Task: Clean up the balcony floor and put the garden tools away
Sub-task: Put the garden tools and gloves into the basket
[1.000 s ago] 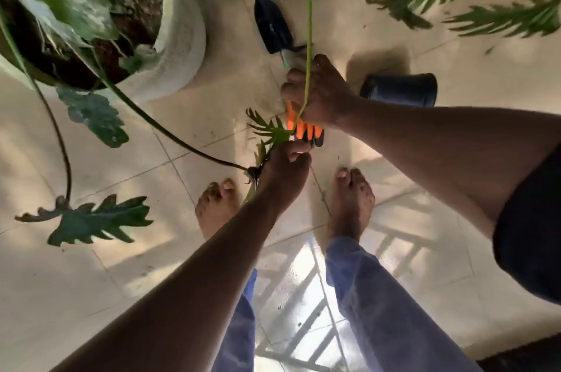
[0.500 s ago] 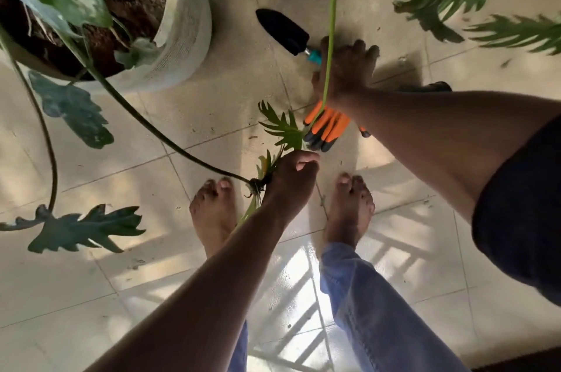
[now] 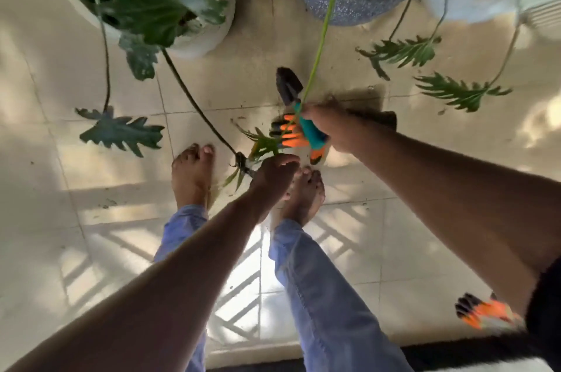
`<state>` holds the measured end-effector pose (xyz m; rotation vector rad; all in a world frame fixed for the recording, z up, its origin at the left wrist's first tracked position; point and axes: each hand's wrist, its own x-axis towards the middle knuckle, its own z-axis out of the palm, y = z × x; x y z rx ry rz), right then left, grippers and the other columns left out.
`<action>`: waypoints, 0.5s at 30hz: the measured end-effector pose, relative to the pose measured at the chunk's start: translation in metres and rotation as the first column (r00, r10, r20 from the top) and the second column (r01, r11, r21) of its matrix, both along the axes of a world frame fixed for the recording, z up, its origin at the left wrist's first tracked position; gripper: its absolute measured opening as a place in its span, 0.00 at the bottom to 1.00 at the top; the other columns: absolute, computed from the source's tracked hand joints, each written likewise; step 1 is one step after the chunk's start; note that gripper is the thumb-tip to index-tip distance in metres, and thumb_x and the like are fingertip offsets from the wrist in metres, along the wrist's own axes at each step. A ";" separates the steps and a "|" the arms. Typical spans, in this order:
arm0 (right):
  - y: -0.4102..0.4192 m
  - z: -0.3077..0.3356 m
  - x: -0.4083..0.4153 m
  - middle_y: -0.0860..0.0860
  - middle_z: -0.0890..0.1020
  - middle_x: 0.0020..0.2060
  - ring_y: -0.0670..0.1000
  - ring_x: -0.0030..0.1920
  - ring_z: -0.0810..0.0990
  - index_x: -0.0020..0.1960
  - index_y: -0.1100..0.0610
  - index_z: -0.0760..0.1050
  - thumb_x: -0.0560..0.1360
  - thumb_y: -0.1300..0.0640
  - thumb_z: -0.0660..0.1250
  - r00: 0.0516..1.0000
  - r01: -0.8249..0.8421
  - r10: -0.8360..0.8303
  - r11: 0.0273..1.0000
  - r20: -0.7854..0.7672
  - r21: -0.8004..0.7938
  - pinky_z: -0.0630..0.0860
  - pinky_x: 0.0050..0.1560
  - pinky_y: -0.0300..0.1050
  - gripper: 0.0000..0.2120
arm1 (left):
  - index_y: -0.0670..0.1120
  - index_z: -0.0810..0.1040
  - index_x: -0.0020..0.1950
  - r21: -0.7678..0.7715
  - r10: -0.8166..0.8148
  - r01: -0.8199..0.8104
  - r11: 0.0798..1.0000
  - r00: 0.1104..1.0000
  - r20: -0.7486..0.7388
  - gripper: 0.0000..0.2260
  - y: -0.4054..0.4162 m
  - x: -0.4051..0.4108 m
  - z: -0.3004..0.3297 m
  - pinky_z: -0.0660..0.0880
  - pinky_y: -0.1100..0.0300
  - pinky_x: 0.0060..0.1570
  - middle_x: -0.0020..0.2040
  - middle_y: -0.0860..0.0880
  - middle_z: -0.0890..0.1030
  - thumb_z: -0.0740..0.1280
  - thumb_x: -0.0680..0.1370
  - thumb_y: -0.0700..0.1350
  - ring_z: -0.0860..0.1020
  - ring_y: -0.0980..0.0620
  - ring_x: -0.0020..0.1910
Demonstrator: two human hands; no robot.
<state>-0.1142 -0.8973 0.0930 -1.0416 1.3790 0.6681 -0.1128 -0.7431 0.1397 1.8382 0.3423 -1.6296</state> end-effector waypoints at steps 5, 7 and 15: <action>0.019 0.067 -0.057 0.56 0.77 0.37 0.52 0.36 0.77 0.50 0.58 0.70 0.86 0.55 0.56 0.976 0.182 -0.157 0.969 -0.153 0.165 0.75 0.41 0.51 0.09 | 0.50 0.79 0.65 0.057 0.186 -0.184 0.981 0.982 -0.039 0.12 0.016 -0.020 0.056 0.80 0.50 0.52 0.57 0.43 0.84 0.65 0.82 0.45 0.80 0.47 0.47; 0.029 0.093 -0.071 0.56 0.78 0.37 0.52 0.35 0.77 0.52 0.58 0.72 0.85 0.55 0.57 0.975 0.152 -0.111 0.965 -0.191 0.213 0.75 0.38 0.49 0.08 | 0.49 0.80 0.67 0.059 0.244 -0.242 0.969 0.969 -0.033 0.13 0.027 -0.025 0.082 0.81 0.49 0.53 0.57 0.43 0.84 0.66 0.82 0.45 0.80 0.47 0.45; 0.105 0.177 -0.060 0.61 0.82 0.50 0.58 0.49 0.82 0.61 0.61 0.74 0.84 0.56 0.61 0.973 -0.193 0.222 0.934 -0.064 0.301 0.78 0.50 0.53 0.10 | 0.48 0.80 0.54 0.057 0.405 -0.402 0.914 0.913 -0.055 0.06 0.100 -0.016 0.144 0.80 0.55 0.44 0.53 0.44 0.85 0.66 0.83 0.48 0.81 0.51 0.42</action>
